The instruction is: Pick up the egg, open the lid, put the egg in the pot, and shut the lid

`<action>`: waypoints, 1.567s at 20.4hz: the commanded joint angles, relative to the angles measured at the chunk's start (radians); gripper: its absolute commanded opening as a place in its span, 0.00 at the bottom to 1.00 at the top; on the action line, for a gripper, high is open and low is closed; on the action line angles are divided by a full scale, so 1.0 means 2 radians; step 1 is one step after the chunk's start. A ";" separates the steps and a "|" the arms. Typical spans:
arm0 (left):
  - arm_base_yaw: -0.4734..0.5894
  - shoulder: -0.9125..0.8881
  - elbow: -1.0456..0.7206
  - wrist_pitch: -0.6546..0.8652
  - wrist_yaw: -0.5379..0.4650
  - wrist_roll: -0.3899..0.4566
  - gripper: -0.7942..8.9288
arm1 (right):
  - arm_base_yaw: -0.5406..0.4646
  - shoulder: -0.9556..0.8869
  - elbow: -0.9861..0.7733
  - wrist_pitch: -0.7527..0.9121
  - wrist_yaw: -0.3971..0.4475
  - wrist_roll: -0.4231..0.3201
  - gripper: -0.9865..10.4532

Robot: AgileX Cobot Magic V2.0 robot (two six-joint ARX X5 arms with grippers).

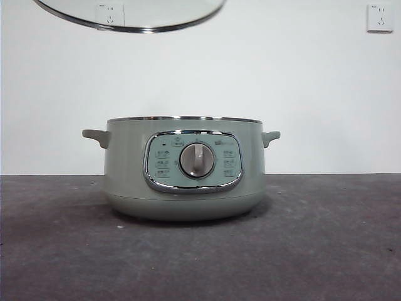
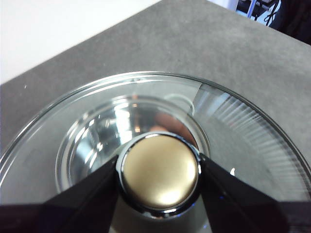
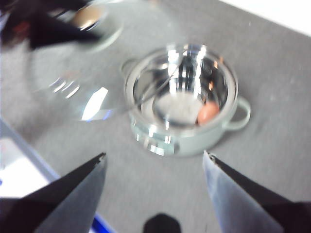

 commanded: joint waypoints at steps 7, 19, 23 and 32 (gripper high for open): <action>-0.002 0.109 0.004 0.114 0.002 0.015 0.07 | 0.000 -0.167 -0.249 0.017 0.004 0.056 0.38; -0.006 0.201 0.004 0.173 -0.012 0.015 0.07 | 0.000 -0.290 -0.352 0.018 0.037 0.113 0.38; -0.007 0.217 0.004 0.173 -0.013 0.015 0.07 | 0.000 -0.292 -0.352 0.012 0.047 0.113 0.38; -0.018 0.220 0.004 0.163 -0.015 0.013 0.07 | 0.000 -0.293 -0.352 0.009 0.062 0.111 0.38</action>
